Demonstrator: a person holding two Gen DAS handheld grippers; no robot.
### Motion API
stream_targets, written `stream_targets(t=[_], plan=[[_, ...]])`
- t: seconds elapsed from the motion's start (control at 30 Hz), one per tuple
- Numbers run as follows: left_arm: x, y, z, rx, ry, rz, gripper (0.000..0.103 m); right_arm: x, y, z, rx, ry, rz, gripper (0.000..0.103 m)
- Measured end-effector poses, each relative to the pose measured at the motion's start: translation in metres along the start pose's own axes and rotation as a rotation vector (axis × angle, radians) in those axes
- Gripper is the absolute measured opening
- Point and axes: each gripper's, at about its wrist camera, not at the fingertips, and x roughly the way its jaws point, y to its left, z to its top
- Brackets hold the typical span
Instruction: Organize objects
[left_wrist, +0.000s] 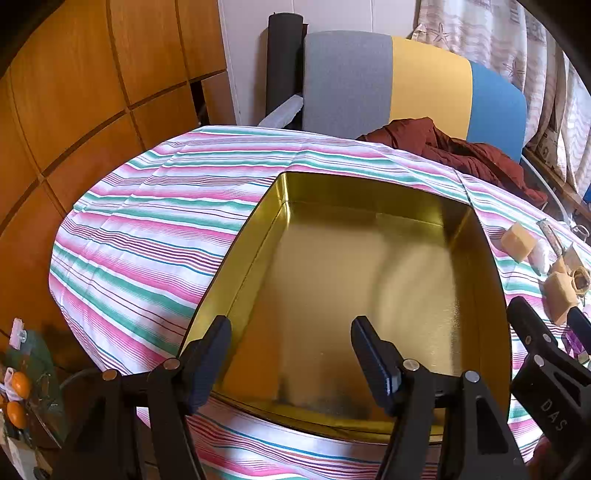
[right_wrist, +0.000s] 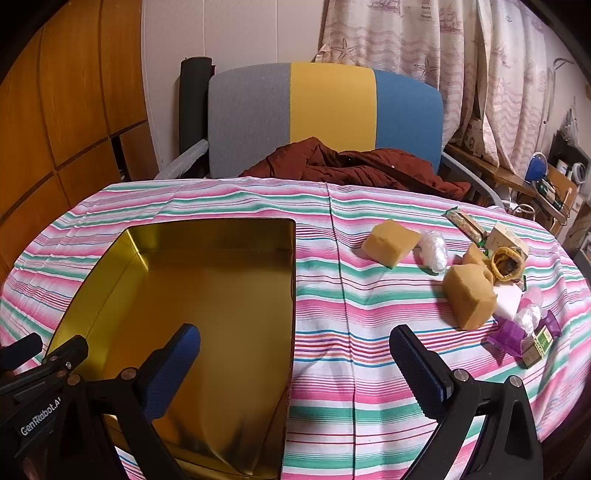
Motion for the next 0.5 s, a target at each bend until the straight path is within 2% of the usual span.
stream_targets(t=[0.17,0.3,0.5], plan=[[-0.002,-0.005,-0.002,0.015,-0.003,-0.001,0.069,-0.004,-0.005,0.001,0.004,-0.009,-0.008,0.103],[-0.003,-0.01,-0.005,0.026,0.001,-0.029,0.068,-0.005,-0.012,-0.001,0.008,-0.011,-0.016,0.103],[0.002,-0.019,-0.012,0.014,0.049,-0.178,0.068,-0.012,-0.034,-0.003,0.015,-0.039,-0.023,0.103]])
